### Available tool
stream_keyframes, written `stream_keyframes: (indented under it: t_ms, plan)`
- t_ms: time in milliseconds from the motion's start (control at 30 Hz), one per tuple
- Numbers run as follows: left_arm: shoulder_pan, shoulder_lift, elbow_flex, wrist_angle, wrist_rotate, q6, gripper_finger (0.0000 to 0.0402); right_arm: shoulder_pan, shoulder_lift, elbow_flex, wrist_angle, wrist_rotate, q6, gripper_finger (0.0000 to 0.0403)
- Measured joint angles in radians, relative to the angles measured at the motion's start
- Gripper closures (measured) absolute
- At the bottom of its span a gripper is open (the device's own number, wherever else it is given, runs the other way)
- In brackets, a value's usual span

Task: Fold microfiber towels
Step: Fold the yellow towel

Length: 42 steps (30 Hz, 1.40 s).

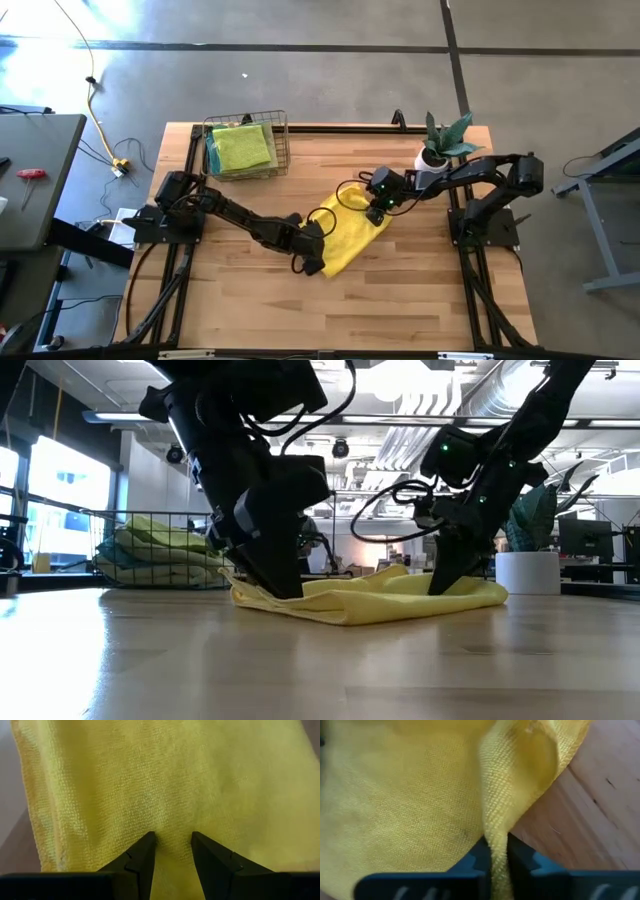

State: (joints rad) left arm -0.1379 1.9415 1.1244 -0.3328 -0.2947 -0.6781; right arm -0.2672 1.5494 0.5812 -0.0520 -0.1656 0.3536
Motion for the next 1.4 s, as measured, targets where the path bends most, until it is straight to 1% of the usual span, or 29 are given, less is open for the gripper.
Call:
stream_keyframes:
  t_ms: [67,100,267,333,400,533,633,700,767,900,1067,1200,1267,1400]
  plan:
    - [-0.006,0.0,0.0,0.013,0.001,0.0,0.0282,0.0,0.0,0.0,-0.007,0.0,-0.023,0.039]
    - [-0.009,0.001,0.0,0.025,-0.002,0.0,0.0282,0.0,0.0,0.0,-0.008,0.0,-0.032,0.0395]
    - [-0.026,0.001,0.0,0.099,-0.024,0.051,0.0282,0.0,0.0,0.003,-0.021,0.001,-0.042,0.0398]
    - [-0.028,-0.005,0.0,0.112,-0.025,0.065,0.0282,0.0,0.0,0.027,-0.077,0.017,-0.047,0.04]
    - [-0.028,-0.01,0.001,0.119,-0.024,0.068,0.0282,0.002,0.0,0.069,-0.184,0.065,-0.054,0.04]
    - [-0.031,-0.022,0.0,0.109,-0.023,0.068,0.0282,0.02,0.003,0.175,-0.436,0.228,-0.082,0.0402]
    - [-0.04,-0.028,0.001,0.105,-0.023,0.069,0.0282,0.049,0.002,0.261,-0.555,0.328,-0.074,0.0402]
    - [-0.05,-0.037,0.0,0.098,-0.023,0.069,0.0282,0.072,0.002,0.303,-0.643,0.373,-0.046,0.0402]
    - [-0.06,-0.046,0.002,0.096,-0.023,0.068,0.0282,0.096,0.002,0.342,-0.681,0.392,-0.02,0.0402]
    - [-0.086,-0.062,0.002,0.088,-0.024,0.069,0.0282,0.155,0.001,0.379,-0.688,0.369,0.035,0.0402]
    - [-0.126,-0.089,0.002,0.068,-0.031,0.068,0.0282,0.241,0.001,0.386,-0.641,0.359,0.121,0.0402]
    - [-0.158,-0.109,0.002,0.06,-0.06,0.071,0.0282,0.309,0.001,0.386,-0.583,0.357,0.194,0.0402]
    - [-0.173,-0.125,-0.001,0.031,-0.082,0.071,0.0282,0.339,0.008,0.386,-0.534,0.358,0.232,0.0402]
    - [-0.198,-0.133,0.0,0.024,-0.113,0.071,0.0282,0.386,0.043,0.386,-0.43,0.358,0.267,0.0402]
